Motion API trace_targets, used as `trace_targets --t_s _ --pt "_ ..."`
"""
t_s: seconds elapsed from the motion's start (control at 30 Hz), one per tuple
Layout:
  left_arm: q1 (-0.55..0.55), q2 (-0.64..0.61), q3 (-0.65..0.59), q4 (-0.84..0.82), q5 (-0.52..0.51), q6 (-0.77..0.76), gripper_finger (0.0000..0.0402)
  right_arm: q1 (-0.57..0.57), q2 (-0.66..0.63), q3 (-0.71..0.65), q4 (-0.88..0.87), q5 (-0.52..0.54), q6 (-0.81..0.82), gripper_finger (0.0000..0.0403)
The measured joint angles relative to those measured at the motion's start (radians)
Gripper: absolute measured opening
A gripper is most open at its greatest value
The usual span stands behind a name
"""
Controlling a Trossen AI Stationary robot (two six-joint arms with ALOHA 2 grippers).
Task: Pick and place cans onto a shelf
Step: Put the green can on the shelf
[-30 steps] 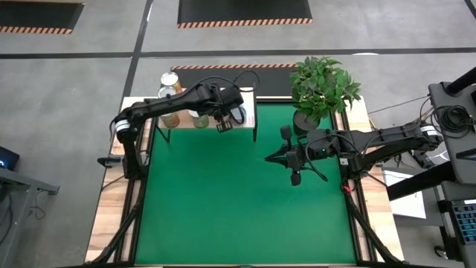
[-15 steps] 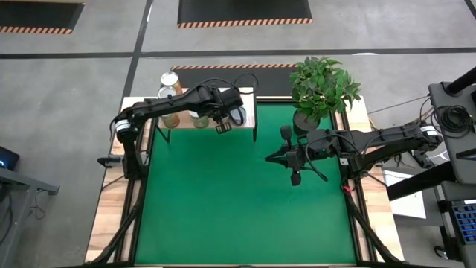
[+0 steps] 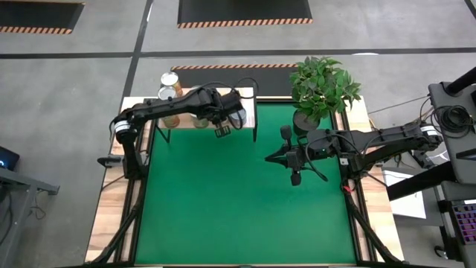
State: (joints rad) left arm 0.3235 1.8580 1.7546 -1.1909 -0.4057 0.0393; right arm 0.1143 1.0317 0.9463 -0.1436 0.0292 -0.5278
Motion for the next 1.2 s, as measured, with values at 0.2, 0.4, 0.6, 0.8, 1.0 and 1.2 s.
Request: trace_targets --t_s 0.2,0.4,0.6,0.8,1.0,1.2 --pt "-0.013 -0.001 0.0 -0.015 0.001 -0.012 0.0 0.0 0.0 0.0 0.0 0.0 0.002 0.0009" --pt "-0.014 -0.004 0.0 -0.017 0.005 -0.025 0.0 0.0 0.0 0.0 0.0 0.0 0.003 0.0009" --pt "-0.015 -0.011 0.0 -0.024 0.004 -0.026 0.0 0.0 0.0 0.0 0.0 0.0 0.002 0.0009" --pt "-0.015 -0.029 0.0 -0.024 0.004 -0.027 0.0 0.0 0.0 0.0 0.0 0.0 0.002 0.0009" --pt "-0.015 -0.034 0.0 -0.009 0.002 -0.027 0.0 0.001 0.0 0.0 0.0 0.0 0.002 0.0009" --pt "-0.015 -0.034 0.015 0.041 -0.001 -0.005 0.0001 0.001 0.0 0.0 0.0 0.0 0.001 0.0009"
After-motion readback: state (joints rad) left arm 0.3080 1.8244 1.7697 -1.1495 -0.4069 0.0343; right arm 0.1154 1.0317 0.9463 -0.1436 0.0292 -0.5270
